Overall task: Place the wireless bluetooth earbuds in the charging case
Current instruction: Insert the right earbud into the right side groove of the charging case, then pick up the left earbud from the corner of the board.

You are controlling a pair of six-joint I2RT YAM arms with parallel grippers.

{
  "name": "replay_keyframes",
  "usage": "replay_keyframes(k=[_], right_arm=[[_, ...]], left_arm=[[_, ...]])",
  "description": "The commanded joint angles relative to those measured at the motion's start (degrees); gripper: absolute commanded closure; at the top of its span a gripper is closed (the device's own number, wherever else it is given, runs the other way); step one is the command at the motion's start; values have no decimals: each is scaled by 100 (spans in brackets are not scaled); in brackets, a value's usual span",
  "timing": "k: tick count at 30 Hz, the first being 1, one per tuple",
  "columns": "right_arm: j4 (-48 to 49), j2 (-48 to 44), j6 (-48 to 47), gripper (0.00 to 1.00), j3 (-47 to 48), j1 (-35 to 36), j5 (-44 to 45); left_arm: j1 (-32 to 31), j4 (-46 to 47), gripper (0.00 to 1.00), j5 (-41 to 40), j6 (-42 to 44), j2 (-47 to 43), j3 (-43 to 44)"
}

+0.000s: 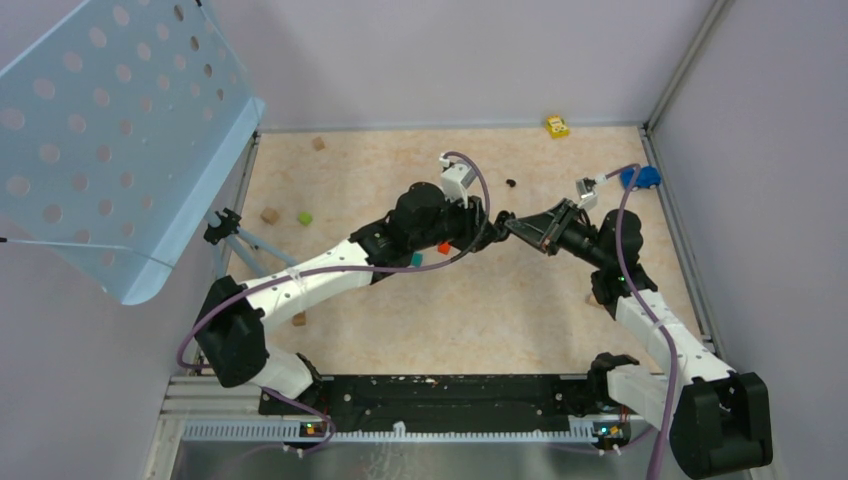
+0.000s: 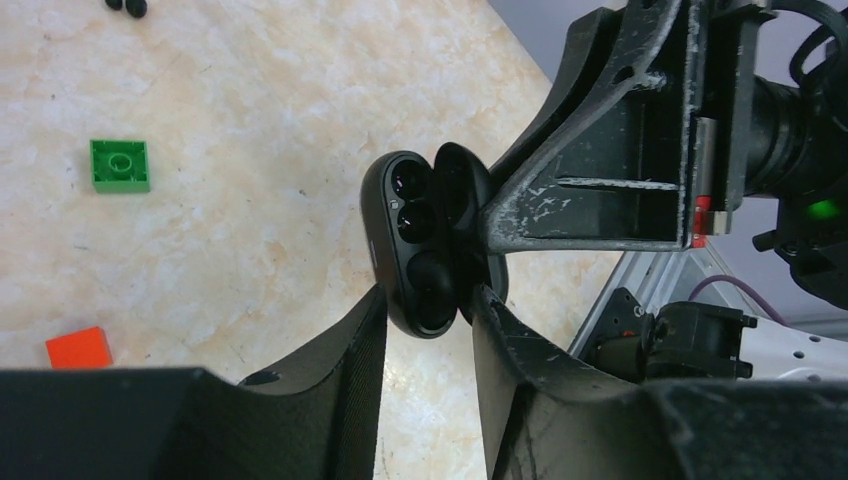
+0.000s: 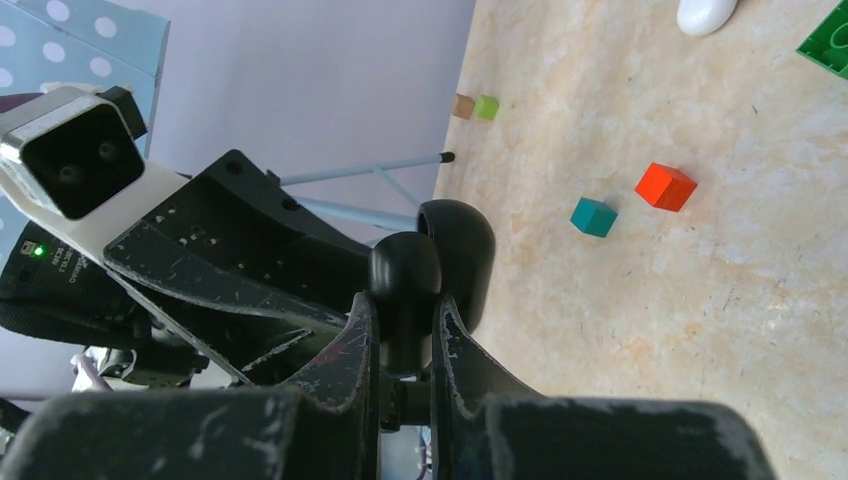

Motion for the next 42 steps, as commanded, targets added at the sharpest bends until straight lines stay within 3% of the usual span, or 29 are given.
replay_keyframes(k=[1,4,13,19,22,25,28,31,35,42], right_arm=[[364,-72,-4,100,14,90,-31],[336,-93,-2,100,15,86,-31],[-91,-231,-301,100,-95,92,34],[140,-149,-236,100,-399,83,-3],[-67,-174,-317,100,-325,73,23],[-1155,-359,-889,100,7,-60,252],[-2557,-690,-1633,100,312,-489,567],[-3225,-907,-2015,100,353,-1214,379],[-3688,-1102,-2174,100,314,-2111,62],[-3783,-1109,-2121,100,381,-2193,27]], left_arm=[[-28,-128,55,-130,20,-197,218],[-28,-134,47,-279,49,-256,259],[-19,-354,37,-657,269,-743,382],[159,-1030,30,-196,443,-538,1024],[371,-1399,29,17,361,-208,1328],[721,-1556,30,296,103,72,1437],[955,-1468,31,405,53,366,1481],[1035,-1556,31,532,245,926,1844],[1026,-2214,32,493,746,2107,3010],[1014,-2351,35,1,1633,3803,4631]])
